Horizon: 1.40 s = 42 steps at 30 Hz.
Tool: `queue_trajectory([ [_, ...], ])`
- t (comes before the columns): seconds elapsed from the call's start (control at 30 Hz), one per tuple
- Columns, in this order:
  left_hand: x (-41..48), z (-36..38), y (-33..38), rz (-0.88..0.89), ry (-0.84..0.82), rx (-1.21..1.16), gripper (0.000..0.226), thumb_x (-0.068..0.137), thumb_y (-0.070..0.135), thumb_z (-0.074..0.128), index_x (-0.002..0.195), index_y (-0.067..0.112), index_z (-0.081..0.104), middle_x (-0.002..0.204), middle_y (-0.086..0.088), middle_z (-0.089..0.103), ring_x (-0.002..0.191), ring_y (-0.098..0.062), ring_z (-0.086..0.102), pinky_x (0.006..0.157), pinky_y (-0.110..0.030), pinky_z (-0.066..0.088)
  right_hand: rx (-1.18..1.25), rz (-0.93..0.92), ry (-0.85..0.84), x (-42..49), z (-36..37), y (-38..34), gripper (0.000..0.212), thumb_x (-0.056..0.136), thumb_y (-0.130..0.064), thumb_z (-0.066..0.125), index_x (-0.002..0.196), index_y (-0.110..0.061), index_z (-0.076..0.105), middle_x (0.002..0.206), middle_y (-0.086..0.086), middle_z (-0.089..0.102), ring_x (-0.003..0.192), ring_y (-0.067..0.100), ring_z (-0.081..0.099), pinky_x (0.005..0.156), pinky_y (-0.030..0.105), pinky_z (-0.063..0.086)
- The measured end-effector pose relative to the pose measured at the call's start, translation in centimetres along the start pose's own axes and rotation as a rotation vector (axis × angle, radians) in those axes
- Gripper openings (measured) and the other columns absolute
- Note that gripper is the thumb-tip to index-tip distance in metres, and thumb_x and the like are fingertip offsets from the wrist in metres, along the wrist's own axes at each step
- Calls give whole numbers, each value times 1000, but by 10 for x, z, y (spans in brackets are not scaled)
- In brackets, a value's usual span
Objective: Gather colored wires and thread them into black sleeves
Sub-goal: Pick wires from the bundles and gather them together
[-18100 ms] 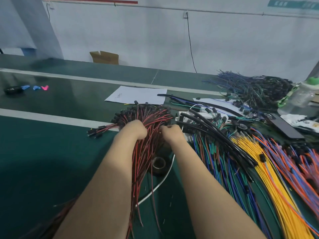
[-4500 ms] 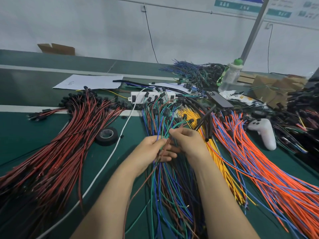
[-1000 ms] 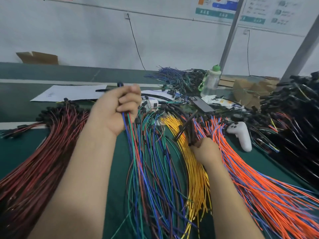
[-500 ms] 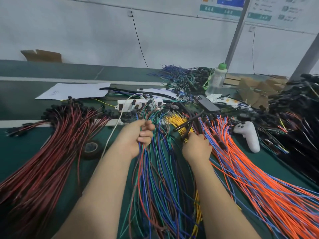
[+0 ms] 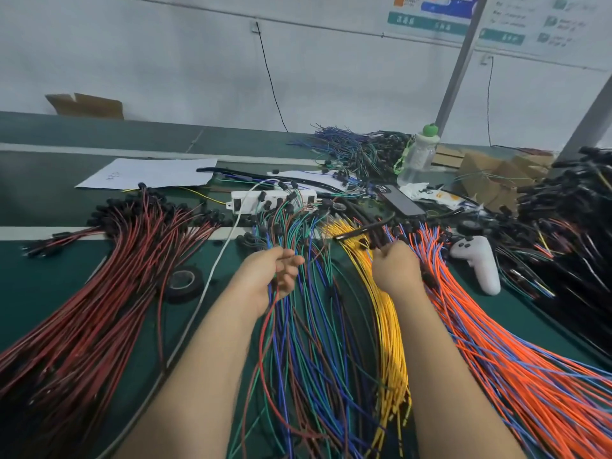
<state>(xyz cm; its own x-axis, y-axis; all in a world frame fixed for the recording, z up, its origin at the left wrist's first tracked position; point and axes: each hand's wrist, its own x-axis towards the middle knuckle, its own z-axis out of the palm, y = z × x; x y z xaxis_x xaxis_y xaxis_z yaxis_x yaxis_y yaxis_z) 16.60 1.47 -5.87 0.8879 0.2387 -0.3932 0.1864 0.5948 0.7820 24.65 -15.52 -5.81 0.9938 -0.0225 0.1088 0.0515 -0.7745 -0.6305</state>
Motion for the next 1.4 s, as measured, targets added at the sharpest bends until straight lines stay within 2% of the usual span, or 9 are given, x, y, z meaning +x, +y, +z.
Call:
queue_trajectory([
  [0.17, -2, 19, -10, 39, -52, 44, 22, 101, 17, 40, 110, 5, 56, 89, -9, 68, 51, -11, 63, 48, -22, 52, 289, -290, -211, -47, 4, -42, 8, 89, -12, 55, 87, -8, 62, 77, 6, 65, 72, 21, 60, 69, 28, 46],
  [0.37, -15, 15, 27, 62, -92, -202, 26, 101, 12, 35, 84, 7, 54, 41, 5, 45, 31, -5, 42, 33, -14, 35, 573, -357, -555, -67, -16, -43, 13, 92, -4, 57, 83, -11, 52, 59, -3, 66, 53, 9, 60, 55, 19, 50],
  [0.5, -43, 2, 76, 159, -242, -563, 31, 101, 19, 36, 86, 0, 55, 47, 3, 38, 34, -4, 37, 31, -10, 30, 55, -105, -117, -31, -35, 2, 11, 91, -23, 62, 90, -13, 64, 88, 7, 69, 86, 25, 64, 78, 33, 50],
  [0.57, -55, 4, 91, 229, -332, -579, 31, 100, 19, 37, 82, 2, 55, 53, 2, 39, 36, -3, 36, 30, -12, 31, -231, 14, -181, -22, -29, 19, 24, 89, -34, 65, 97, -11, 67, 93, 10, 67, 92, 28, 63, 85, 34, 50],
  [0.67, -60, 16, 92, 277, -357, -364, 26, 100, 17, 34, 79, 11, 49, 57, 6, 40, 34, 0, 31, 27, -13, 27, -303, 79, -225, -18, -13, 31, 28, 89, -33, 64, 106, -11, 63, 106, 11, 66, 103, 31, 60, 92, 41, 48],
  [0.87, -43, 27, 53, 226, -264, 0, 22, 101, 13, 36, 89, 6, 52, 52, 4, 49, 32, 1, 28, 26, -10, 22, -271, 104, -215, -1, -9, 39, 26, 94, -27, 55, 101, -3, 64, 91, 15, 62, 89, 32, 61, 72, 31, 44],
  [1.07, -32, 39, 14, 186, -121, 201, 20, 102, 15, 39, 96, 5, 55, 76, -8, 71, 52, -9, 59, 45, -20, 54, 278, 38, 190, -12, -25, 11, 18, 99, -15, 45, 98, -1, 57, 95, 21, 65, 85, 31, 60, 72, 35, 42],
  [1.23, -33, 60, -6, 291, -185, 359, 23, 103, 22, 35, 107, 15, 56, 91, -2, 65, 69, -13, 64, 61, -30, 58, 1216, 85, -130, -29, -27, -62, 35, 97, -2, 42, 63, -10, 46, 52, 3, 45, 43, 11, 44, 42, 20, 40],
  [1.4, -33, 65, 3, 591, 24, 811, 28, 102, 25, 33, 88, 13, 53, 81, -24, 60, 69, -39, 56, 70, -45, 49, 1004, 80, -152, -24, -27, -84, 33, 93, -4, 49, 62, -13, 45, 57, 6, 37, 54, 16, 33, 52, 25, 25],
])
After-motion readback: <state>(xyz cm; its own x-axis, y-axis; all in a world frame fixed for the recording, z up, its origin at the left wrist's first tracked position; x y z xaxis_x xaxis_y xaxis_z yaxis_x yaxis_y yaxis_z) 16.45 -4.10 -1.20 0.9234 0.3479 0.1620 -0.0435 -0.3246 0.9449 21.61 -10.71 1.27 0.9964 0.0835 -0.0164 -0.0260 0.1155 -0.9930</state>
